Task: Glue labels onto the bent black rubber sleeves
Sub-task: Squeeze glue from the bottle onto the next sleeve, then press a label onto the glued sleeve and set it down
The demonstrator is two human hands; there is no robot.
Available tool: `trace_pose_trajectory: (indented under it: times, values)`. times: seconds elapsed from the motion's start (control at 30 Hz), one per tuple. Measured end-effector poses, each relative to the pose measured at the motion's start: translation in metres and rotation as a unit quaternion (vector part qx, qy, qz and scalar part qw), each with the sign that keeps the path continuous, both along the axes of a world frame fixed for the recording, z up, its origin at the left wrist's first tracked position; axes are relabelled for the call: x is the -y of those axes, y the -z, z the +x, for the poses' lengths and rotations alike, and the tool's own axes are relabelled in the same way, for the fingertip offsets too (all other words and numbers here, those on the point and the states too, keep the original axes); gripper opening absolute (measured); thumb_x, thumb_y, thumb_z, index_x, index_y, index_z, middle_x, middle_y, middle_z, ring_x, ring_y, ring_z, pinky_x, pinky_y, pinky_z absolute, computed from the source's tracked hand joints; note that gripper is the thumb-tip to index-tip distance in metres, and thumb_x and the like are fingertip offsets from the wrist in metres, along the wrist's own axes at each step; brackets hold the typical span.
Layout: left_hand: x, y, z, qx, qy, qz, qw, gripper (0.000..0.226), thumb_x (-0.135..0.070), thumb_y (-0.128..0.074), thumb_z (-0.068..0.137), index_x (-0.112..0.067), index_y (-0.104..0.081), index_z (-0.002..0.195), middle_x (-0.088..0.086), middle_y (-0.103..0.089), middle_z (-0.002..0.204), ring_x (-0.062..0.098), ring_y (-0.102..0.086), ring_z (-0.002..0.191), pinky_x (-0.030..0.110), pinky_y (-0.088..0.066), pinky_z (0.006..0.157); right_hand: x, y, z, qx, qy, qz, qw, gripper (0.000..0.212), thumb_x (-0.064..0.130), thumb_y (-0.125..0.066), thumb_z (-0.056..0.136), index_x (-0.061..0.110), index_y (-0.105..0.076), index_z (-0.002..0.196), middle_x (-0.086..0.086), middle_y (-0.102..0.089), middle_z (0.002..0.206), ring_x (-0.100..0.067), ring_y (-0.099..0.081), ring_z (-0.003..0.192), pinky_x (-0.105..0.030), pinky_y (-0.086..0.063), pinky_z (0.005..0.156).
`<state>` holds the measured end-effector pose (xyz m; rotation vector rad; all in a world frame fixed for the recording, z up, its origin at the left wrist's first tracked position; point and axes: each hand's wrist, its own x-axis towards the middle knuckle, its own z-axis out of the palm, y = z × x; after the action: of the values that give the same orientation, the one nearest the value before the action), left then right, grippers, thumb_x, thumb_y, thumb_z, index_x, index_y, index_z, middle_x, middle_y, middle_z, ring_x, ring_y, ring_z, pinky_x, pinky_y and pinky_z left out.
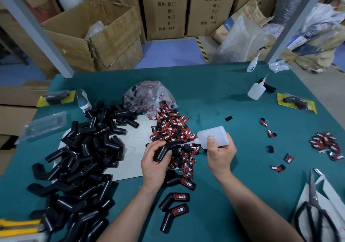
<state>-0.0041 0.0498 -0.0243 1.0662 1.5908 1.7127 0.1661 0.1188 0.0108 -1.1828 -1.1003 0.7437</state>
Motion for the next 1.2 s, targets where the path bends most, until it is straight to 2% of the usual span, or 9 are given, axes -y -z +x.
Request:
trace_pose_trajectory:
  times: [0.2,0.33,0.53,0.63,0.73,0.8,0.93,1.1,1.2]
  values:
    - [0.000,0.002,0.000,0.007,0.000,-0.005,1.000,0.043,-0.005,-0.078,0.082,-0.044,-0.073,0.102,-0.017,-0.069,0.111,0.006,-0.065,0.111,0.015,-0.045,0.100,-0.002,0.000,0.002,-0.005,0.011,-0.009,1.000,0.026,0.048,-0.065,0.076,0.027,-0.050,0.071,0.016,-0.057,0.063,-0.001,-0.047,0.058,-0.026,-0.040,0.055]
    - [0.000,0.003,-0.001,0.005,0.004,-0.014,1.000,0.050,0.007,-0.079,0.084,-0.039,-0.072,0.104,-0.017,-0.069,0.111,0.005,-0.065,0.111,0.014,-0.045,0.099,-0.004,-0.003,0.004,-0.040,0.016,-0.013,0.999,0.027,0.048,-0.066,0.076,0.024,-0.053,0.073,0.013,-0.053,0.063,-0.018,-0.049,0.058,-0.032,-0.042,0.055]
    - [0.000,0.004,-0.001,0.056,-0.002,-0.020,0.998,0.035,-0.009,-0.079,0.086,-0.037,-0.073,0.106,-0.007,-0.073,0.112,0.011,-0.068,0.107,0.017,-0.050,0.095,-0.009,-0.004,0.005,-0.093,-0.030,-0.022,0.995,0.024,0.041,-0.068,0.081,0.019,-0.060,0.087,0.002,-0.065,0.059,-0.011,-0.059,0.045,-0.022,-0.046,0.044]
    - [0.000,0.007,-0.002,0.071,0.003,-0.030,0.997,0.038,-0.011,-0.081,0.088,-0.042,-0.073,0.108,-0.006,-0.074,0.112,0.012,-0.069,0.106,0.020,-0.052,0.094,-0.011,0.002,0.004,-0.011,-0.070,-0.050,0.996,0.025,0.045,-0.074,0.075,0.028,-0.066,0.091,0.009,-0.070,0.074,-0.016,-0.067,0.064,-0.030,-0.054,0.058]
    - [0.000,0.006,-0.002,0.074,0.001,-0.028,0.997,0.030,-0.029,-0.081,0.084,-0.043,-0.073,0.110,-0.004,-0.074,0.114,0.014,-0.070,0.109,0.022,-0.053,0.097,-0.011,0.008,0.001,0.099,-0.105,-0.062,0.988,0.023,0.048,-0.075,0.070,0.042,-0.065,0.090,0.024,-0.067,0.084,0.001,-0.059,0.069,-0.017,-0.048,0.062]
    - [0.000,0.005,-0.002,0.057,0.001,-0.022,0.998,0.029,-0.038,-0.079,0.083,-0.045,-0.073,0.110,-0.008,-0.074,0.115,0.012,-0.069,0.111,0.019,-0.051,0.097,-0.013,0.009,0.000,0.137,-0.138,-0.070,0.978,0.024,0.043,-0.077,0.073,0.047,-0.067,0.094,0.024,-0.068,0.091,0.001,-0.062,0.077,-0.014,-0.047,0.066]
    - [0.000,0.006,-0.002,0.045,0.016,-0.021,0.999,0.033,-0.028,-0.078,0.085,-0.047,-0.073,0.111,-0.012,-0.074,0.118,0.007,-0.068,0.114,0.012,-0.049,0.094,-0.022,0.016,0.008,0.253,-0.127,-0.006,0.959,0.025,0.018,-0.083,0.082,0.024,-0.072,0.104,0.028,-0.063,0.104,-0.004,-0.059,0.103,-0.020,-0.044,0.092]
    - [-0.002,0.010,-0.004,0.040,0.024,-0.015,0.999,0.038,-0.016,-0.078,0.087,-0.044,-0.074,0.113,-0.008,-0.072,0.121,0.011,-0.067,0.117,0.014,-0.049,0.097,-0.034,0.021,0.018,0.261,-0.117,-0.089,0.954,0.028,0.023,-0.074,0.088,0.039,-0.064,0.109,0.034,-0.055,0.110,-0.003,-0.057,0.103,-0.023,-0.047,0.087]
    - [-0.002,0.010,-0.005,0.025,0.024,0.000,0.999,0.045,-0.006,-0.079,0.088,-0.043,-0.074,0.113,-0.007,-0.072,0.122,0.014,-0.066,0.120,0.017,-0.048,0.101,-0.035,0.026,0.017,0.302,-0.121,-0.074,0.943,0.025,0.027,-0.074,0.090,0.023,-0.064,0.112,0.023,-0.059,0.108,-0.008,-0.058,0.098,-0.010,-0.041,0.084]
